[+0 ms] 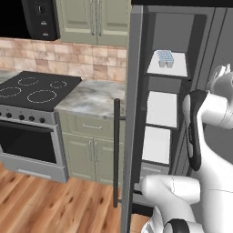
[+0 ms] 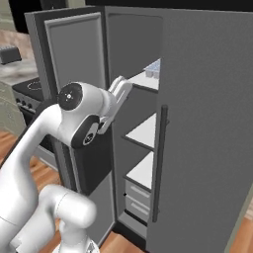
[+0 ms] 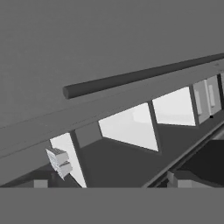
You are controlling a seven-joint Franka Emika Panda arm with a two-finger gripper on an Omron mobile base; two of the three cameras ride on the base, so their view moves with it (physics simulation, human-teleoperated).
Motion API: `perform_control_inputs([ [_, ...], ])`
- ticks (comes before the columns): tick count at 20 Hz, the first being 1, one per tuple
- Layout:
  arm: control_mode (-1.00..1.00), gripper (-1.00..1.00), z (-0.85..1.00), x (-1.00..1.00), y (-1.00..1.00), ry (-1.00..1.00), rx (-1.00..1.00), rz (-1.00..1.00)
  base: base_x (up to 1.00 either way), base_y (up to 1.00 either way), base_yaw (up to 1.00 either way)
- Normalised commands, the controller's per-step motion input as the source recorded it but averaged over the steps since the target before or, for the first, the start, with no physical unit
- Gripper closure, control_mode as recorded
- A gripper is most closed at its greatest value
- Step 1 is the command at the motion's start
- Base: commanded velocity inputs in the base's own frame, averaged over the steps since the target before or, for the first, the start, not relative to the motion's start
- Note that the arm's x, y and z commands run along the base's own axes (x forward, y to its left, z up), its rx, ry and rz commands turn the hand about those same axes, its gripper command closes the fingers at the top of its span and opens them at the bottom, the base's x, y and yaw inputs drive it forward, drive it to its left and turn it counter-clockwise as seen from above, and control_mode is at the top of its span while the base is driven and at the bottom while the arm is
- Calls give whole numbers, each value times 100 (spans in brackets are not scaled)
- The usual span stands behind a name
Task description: The ice cube tray has been filled with water. Take the tray and place it in the freezer to make ice. Close the freezer door after placing the tray.
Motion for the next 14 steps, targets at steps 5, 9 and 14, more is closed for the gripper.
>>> perform_control_inputs([
  [5, 100, -100, 0, 0, 0, 0, 0, 0, -51, 37, 0],
  [9, 100, -100, 0, 0, 0, 0, 0, 0, -25, 44, 0],
  [14, 100, -100, 0, 0, 0, 0, 0, 0, -3, 49, -3],
])
